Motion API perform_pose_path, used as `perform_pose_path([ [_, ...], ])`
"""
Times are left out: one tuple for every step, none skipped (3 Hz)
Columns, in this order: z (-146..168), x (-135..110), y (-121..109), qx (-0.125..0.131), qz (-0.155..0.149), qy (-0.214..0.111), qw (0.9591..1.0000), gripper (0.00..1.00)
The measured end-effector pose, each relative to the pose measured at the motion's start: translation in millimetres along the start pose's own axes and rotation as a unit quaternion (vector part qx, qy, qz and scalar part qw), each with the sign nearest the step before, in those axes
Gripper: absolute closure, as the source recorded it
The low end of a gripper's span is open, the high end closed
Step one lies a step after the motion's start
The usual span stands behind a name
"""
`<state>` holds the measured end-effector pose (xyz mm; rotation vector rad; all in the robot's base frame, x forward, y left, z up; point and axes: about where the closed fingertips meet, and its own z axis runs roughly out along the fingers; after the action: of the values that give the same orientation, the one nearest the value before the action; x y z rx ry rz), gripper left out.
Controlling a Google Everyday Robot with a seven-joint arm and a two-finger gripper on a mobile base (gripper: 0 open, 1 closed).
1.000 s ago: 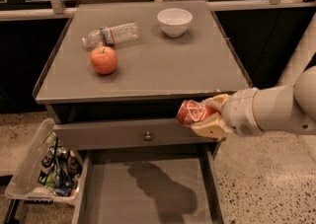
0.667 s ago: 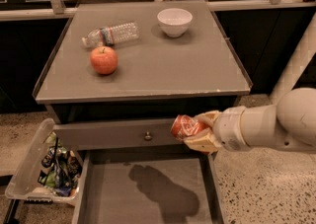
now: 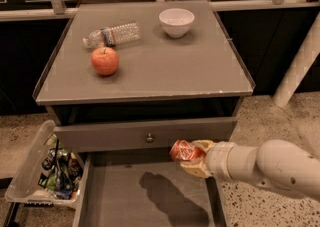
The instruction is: Place coke can into middle drawer
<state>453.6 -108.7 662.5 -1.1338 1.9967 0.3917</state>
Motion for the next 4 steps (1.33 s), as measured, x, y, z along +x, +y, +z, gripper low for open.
perform_pose_path([
  [27, 30, -16, 0.044, 0.018, -0.007, 0.9988, 1.00],
  [27, 30, -16, 0.044, 0.018, -0.007, 0.9988, 1.00],
  [37, 35, -12, 0.034, 0.020, -0.004, 0.9992, 1.00],
  [68, 56, -12, 0.011, 0.029, 0.005, 0.9995, 1.00],
])
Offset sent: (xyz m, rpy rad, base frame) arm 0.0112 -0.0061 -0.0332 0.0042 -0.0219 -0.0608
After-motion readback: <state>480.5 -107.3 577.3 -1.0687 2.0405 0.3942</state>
